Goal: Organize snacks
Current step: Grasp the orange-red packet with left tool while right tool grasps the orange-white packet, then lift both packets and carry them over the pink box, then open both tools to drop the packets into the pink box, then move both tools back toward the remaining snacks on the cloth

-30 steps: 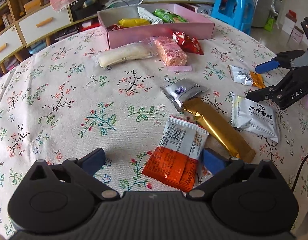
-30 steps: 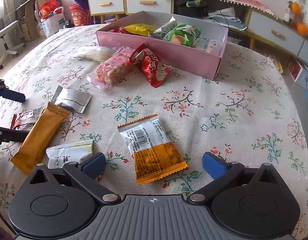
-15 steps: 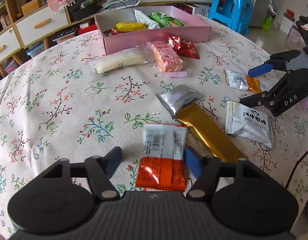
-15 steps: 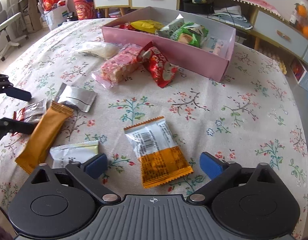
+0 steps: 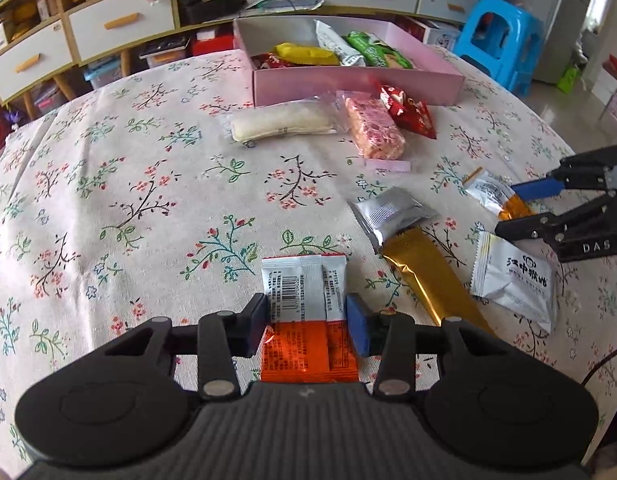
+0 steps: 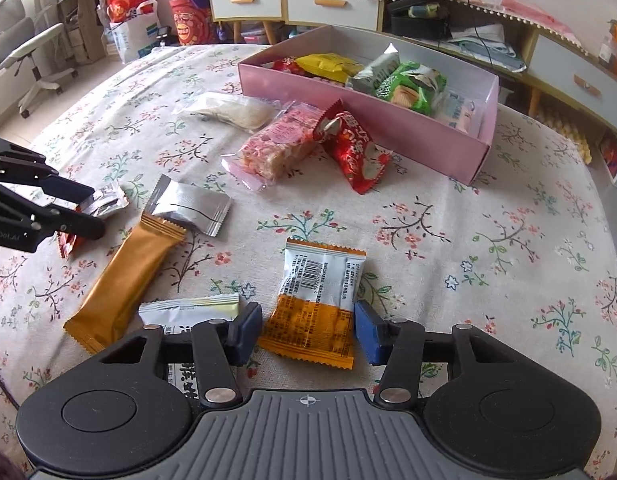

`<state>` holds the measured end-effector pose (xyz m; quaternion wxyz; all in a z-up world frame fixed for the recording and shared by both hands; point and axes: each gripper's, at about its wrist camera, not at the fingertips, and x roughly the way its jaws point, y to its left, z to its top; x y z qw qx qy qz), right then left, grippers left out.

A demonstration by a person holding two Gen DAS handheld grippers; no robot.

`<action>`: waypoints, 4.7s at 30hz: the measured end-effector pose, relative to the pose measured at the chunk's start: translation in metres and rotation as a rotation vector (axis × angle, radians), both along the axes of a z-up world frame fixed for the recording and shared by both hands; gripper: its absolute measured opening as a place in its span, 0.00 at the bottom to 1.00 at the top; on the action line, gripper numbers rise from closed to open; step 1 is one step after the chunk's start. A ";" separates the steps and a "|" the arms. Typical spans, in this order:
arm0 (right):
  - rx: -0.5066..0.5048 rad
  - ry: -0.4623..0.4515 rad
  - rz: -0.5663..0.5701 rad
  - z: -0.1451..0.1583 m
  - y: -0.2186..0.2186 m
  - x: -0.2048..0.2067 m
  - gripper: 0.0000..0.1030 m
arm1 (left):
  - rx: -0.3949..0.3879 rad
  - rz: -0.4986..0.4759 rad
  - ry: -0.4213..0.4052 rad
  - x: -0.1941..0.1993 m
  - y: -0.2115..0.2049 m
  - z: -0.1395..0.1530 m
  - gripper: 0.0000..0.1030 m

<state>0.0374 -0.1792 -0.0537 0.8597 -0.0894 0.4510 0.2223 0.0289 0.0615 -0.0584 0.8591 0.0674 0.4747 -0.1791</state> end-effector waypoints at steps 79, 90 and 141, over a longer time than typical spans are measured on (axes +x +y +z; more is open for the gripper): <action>0.620 -0.009 -0.654 0.023 -0.067 0.158 0.46 | -0.294 0.393 -0.188 0.166 -0.053 0.033 0.37; 0.604 -0.008 -0.654 0.024 -0.064 0.156 0.70 | -0.268 0.382 -0.201 0.165 -0.055 0.035 0.57; 0.359 0.021 -0.463 0.079 -0.066 0.054 0.89 | -0.090 0.256 -0.120 0.046 -0.046 0.068 1.00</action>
